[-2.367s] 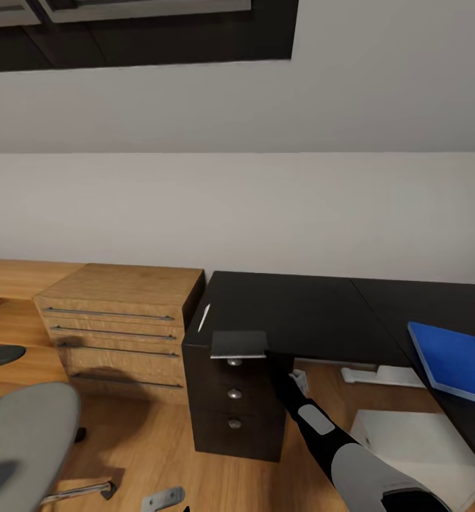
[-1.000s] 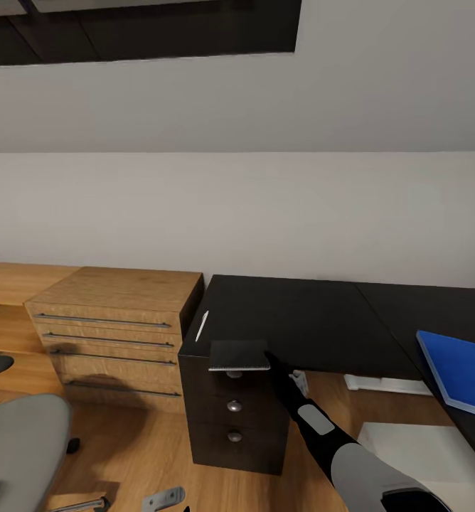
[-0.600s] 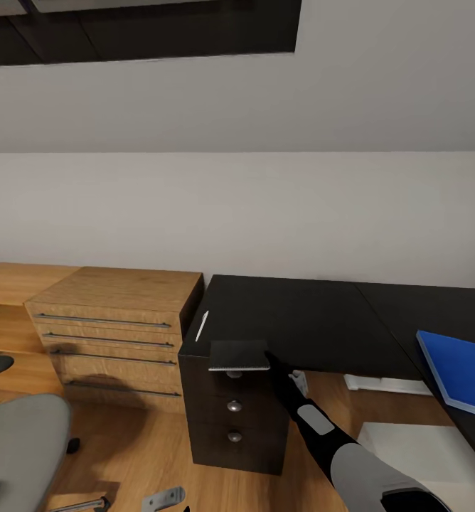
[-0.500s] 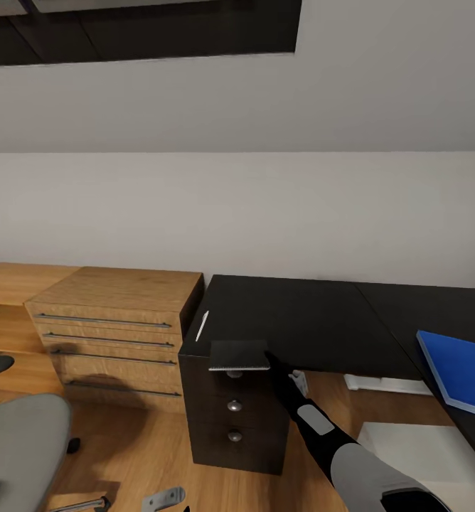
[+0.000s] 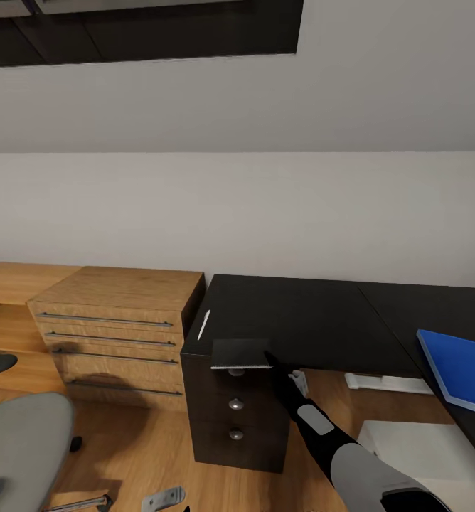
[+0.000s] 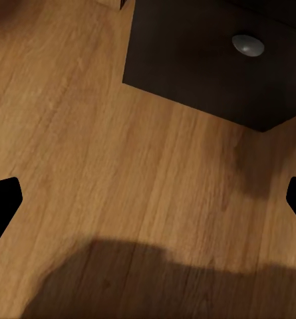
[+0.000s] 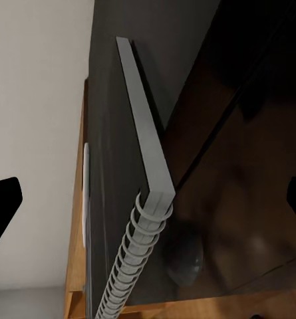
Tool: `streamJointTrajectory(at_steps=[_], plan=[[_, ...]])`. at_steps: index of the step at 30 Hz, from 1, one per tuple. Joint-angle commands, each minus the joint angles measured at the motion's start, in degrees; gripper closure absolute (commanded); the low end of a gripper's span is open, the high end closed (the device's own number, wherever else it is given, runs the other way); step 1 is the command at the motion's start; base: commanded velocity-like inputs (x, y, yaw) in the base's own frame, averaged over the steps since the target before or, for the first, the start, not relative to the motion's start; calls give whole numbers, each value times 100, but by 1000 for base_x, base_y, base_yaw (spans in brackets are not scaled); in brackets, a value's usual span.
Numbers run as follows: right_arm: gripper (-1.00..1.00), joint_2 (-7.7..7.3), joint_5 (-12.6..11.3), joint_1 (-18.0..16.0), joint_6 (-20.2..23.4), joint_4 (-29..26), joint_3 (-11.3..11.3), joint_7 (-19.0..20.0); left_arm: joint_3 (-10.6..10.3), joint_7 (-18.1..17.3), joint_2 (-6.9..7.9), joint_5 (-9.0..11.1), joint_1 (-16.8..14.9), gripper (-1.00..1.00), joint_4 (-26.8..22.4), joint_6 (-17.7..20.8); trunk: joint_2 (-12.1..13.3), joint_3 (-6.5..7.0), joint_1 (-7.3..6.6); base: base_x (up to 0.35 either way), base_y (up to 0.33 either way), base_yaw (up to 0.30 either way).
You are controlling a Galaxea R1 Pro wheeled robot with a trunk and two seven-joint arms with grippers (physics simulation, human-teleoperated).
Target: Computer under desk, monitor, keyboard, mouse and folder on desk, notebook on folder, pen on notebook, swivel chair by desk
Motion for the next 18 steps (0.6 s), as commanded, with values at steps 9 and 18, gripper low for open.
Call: streamJointTrajectory(at_steps=[9,18], plan=[[-100,-2,-59,-4,13,4,31,14,-14,35,5,37,-1,-100,-14,14,-3,-5,0,-1,64,0],[-100,-2,-59,-4,13,4,31,13,-21,40,4,37,-1,-100,-14,14,-3,-5,0,0,22,0]])
